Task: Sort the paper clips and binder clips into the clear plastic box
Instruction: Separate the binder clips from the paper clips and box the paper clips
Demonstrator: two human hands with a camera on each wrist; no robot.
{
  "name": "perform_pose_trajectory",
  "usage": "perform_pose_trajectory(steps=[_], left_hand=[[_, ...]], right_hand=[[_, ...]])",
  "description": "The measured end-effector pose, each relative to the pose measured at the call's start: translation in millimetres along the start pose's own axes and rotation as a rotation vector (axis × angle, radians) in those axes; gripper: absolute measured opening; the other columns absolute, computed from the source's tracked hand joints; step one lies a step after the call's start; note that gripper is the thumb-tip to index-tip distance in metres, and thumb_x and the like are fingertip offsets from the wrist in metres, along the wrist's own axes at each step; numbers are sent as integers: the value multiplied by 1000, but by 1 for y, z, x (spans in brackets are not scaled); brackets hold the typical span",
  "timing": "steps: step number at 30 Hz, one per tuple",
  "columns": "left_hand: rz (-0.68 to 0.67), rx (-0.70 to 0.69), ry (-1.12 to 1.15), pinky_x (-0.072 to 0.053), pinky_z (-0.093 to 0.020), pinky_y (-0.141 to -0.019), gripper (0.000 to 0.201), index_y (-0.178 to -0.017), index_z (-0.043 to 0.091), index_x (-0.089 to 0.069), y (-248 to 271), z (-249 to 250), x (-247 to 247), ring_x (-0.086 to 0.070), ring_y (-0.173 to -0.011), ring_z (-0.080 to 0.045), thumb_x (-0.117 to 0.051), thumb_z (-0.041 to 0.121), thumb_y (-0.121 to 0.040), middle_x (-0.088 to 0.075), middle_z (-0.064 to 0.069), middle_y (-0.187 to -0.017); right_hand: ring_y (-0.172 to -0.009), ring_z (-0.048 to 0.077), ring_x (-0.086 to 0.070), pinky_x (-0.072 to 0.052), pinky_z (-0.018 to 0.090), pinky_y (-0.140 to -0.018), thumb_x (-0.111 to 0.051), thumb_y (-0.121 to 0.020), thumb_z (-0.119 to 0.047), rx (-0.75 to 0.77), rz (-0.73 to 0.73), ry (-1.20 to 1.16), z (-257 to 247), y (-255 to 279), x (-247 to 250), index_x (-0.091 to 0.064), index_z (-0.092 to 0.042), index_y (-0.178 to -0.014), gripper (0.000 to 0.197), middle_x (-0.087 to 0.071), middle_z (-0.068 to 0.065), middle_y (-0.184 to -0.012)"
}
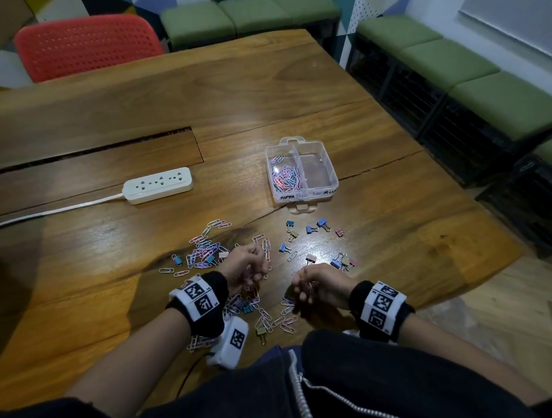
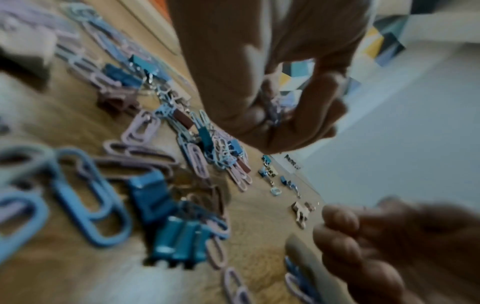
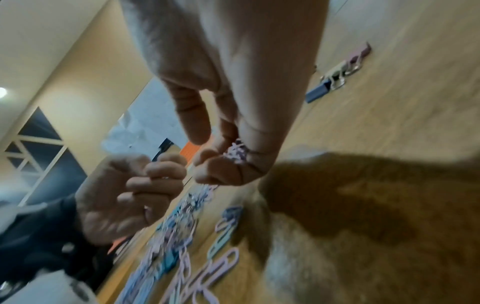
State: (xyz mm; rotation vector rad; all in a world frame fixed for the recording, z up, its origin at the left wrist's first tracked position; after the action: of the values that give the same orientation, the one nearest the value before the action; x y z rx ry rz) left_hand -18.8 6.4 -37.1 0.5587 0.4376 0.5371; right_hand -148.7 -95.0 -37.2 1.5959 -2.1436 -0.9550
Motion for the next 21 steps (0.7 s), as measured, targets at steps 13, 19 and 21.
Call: perform_pose_trajectory(steps=[13, 19, 21], left_hand=[[-166, 36, -1052, -42, -20, -66, 24, -91, 10, -53, 28, -23, -21, -49, -72, -12, -32, 17, -99, -52, 3, -76], [-137, -144, -1500, -43, -32, -76, 29, -96, 16, -51, 37, -27, -34, -53, -87, -22, -50, 44, -88, -54, -4, -95], [-184, -157, -1681, -45, -33, -82, 39, -101, 16, -49, 36, -32, -38, -54, -99, -22, -61, 47, -79, -55, -4, -107]], right_hand=[[-97, 19, -40, -37, 30, -86, -63, -80, -27, 362, 51, 1191, 14, -11, -15, -55, -7, -102, 31, -42, 6, -100], [-99, 23, -44, -35, 27, -82, -50, -88, -16, 423, 61, 1298, 11, -14, -16, -53, -6, -100, 16, -50, 13, -107], [-90, 18, -45, -34, 21, -76, -52, -87, -14, 417, 82, 1205, 7, -13, -14, -54, -6, -94, 10, -52, 8, -98]])
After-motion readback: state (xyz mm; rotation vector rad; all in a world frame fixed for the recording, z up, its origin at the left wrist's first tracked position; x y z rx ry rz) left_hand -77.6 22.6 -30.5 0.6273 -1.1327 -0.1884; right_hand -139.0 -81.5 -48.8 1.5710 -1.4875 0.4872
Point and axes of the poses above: each hand's wrist, its own y-axis away from the middle knuckle, its own x-axis out of the back of the hand, z = x × y, the point moved 4 cm from there along -y, towards the middle knuckle
